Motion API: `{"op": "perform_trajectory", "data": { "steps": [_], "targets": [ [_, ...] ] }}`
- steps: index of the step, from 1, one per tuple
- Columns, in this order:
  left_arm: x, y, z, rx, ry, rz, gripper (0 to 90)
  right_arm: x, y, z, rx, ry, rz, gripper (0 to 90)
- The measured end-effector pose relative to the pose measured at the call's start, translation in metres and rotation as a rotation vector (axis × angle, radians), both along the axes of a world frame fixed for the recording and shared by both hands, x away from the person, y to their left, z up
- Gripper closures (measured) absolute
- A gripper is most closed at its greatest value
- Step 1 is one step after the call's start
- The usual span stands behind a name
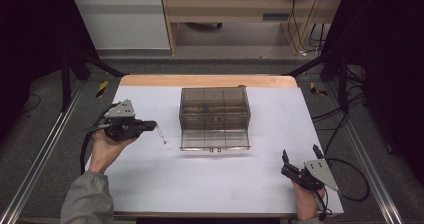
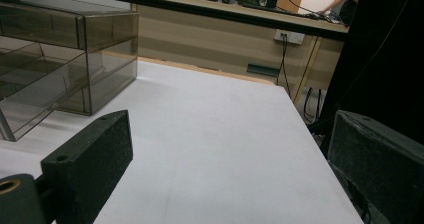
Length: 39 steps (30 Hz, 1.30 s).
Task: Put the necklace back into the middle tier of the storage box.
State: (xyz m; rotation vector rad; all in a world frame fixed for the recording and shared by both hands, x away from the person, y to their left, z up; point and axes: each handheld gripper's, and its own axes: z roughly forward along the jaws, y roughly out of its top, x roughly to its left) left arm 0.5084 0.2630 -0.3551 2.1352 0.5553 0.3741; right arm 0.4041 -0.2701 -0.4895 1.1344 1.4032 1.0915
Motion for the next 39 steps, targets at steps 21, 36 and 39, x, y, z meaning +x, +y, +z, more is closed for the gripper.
{"op": "perform_trajectory", "data": {
  "steps": [21,36,39],
  "targets": [
    [-0.017,0.008,0.018,-0.154,-0.101,0.098,86.1,0.0,0.0,0.0,0.002,-0.004,-0.002,4.4],
    [-0.027,0.005,0.03,-0.244,-0.169,0.149,86.1,0.0,-0.001,0.0,0.008,-0.004,-0.002,4.5],
    [-0.028,0.003,0.031,-0.256,-0.175,0.154,86.1,0.0,-0.001,0.0,0.008,-0.005,-0.002,4.5]
  ]
}}
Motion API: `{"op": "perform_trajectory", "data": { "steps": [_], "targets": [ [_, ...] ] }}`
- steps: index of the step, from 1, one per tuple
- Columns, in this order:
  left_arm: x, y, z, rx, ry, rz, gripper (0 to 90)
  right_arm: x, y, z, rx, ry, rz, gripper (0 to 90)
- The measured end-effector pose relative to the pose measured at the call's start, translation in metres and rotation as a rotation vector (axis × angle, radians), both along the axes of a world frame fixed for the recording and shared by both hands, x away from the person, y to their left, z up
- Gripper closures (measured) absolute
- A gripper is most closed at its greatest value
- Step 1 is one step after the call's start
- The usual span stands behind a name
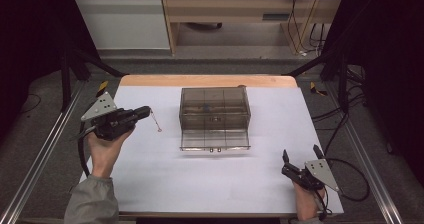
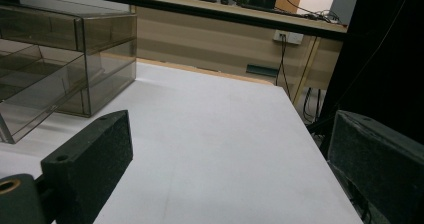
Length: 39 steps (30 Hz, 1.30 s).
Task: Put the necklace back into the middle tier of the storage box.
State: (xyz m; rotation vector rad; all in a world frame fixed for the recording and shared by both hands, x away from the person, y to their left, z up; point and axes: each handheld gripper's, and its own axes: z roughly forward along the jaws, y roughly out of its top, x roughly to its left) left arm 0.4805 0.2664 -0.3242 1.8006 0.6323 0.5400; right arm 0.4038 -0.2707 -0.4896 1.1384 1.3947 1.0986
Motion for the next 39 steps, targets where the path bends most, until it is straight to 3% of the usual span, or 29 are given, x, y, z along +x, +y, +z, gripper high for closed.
{"op": "perform_trajectory", "data": {
  "steps": [18,26,39],
  "targets": [
    [-0.002,-0.019,0.012,-0.047,-0.028,0.008,86.1,0.0,0.0,0.0,0.003,0.001,-0.002,4.5],
    [-0.005,-0.038,0.02,-0.051,-0.05,-0.028,86.0,0.0,0.0,0.0,0.002,0.002,-0.002,4.6],
    [-0.001,-0.065,0.023,-0.073,-0.051,-0.063,86.0,0.0,0.0,0.0,0.003,0.004,-0.003,4.7]
  ]
}}
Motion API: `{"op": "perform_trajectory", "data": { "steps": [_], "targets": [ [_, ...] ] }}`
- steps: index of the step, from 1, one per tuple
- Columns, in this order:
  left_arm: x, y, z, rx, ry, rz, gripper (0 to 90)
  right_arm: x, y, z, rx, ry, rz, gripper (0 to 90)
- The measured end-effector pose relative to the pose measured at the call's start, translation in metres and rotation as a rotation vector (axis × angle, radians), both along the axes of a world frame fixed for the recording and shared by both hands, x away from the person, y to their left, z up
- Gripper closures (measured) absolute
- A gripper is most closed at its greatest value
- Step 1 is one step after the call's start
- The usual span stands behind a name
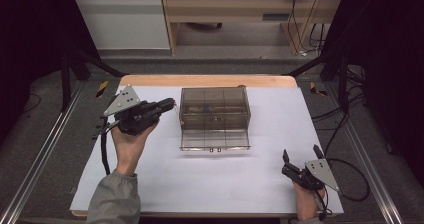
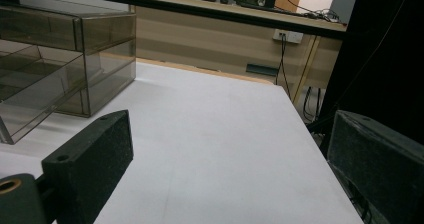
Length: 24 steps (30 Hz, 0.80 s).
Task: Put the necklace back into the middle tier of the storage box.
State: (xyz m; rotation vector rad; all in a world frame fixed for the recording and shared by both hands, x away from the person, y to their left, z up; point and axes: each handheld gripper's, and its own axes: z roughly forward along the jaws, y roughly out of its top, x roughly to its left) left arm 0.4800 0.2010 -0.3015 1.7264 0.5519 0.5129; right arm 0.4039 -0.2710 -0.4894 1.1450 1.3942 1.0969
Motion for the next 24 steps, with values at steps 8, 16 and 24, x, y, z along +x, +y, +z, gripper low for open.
{"op": "perform_trajectory", "data": {
  "steps": [8,16,24],
  "targets": [
    [0.004,-0.019,-0.003,-0.007,0.005,-0.027,86.0,0.0,0.0,0.0,0.0,0.001,0.001,4.9],
    [0.006,-0.034,-0.005,-0.012,0.002,-0.042,86.0,0.0,0.0,0.0,0.0,0.004,-0.001,4.9],
    [0.006,-0.047,-0.006,-0.021,-0.004,-0.056,86.0,0.0,0.0,0.0,-0.001,0.005,-0.003,5.0]
  ]
}}
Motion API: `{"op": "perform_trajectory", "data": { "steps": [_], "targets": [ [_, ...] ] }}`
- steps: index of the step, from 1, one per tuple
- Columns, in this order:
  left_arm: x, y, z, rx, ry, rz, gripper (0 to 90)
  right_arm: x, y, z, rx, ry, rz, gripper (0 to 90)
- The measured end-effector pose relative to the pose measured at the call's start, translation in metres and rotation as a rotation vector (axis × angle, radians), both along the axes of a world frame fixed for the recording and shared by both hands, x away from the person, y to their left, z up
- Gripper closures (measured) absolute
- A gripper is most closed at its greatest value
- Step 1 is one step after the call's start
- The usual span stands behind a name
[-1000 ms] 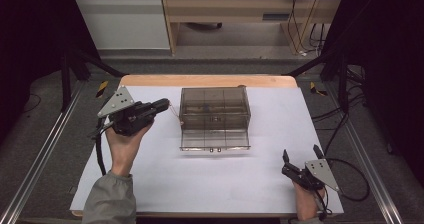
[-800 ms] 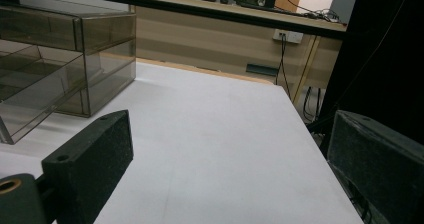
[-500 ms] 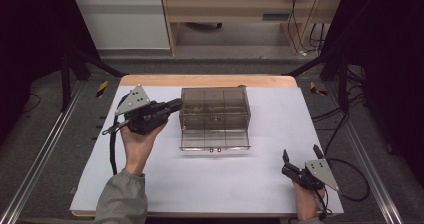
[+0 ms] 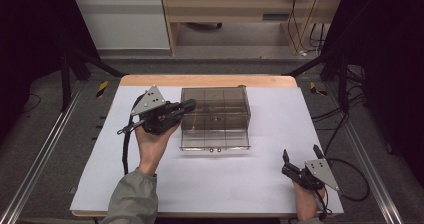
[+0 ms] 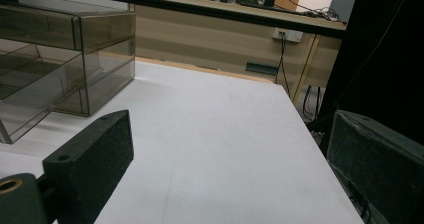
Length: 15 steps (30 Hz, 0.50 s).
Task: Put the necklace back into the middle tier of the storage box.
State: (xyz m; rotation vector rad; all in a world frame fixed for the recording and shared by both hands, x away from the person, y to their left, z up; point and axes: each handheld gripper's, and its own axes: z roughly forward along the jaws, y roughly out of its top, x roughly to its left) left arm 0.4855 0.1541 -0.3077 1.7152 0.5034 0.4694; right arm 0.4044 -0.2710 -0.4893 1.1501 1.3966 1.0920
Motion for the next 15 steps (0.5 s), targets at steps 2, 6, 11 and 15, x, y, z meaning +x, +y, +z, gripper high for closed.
{"op": "perform_trajectory", "data": {
  "steps": [2,6,11,15],
  "targets": [
    [0.0,-0.005,-0.001,-0.002,-0.004,-0.001,86.1,0.0,0.0,0.0,0.0,0.0,0.001,5.0],
    [0.0,-0.012,-0.002,0.006,-0.01,0.0,86.0,0.0,0.0,0.0,-0.003,0.0,0.002,5.1],
    [0.0,-0.021,-0.005,0.001,-0.012,-0.007,86.0,0.0,0.001,0.0,-0.007,0.002,0.0,5.1],
    [0.0,-0.028,-0.009,0.002,-0.007,-0.018,86.0,0.001,0.001,0.0,-0.005,0.002,0.001,5.1]
  ]
}}
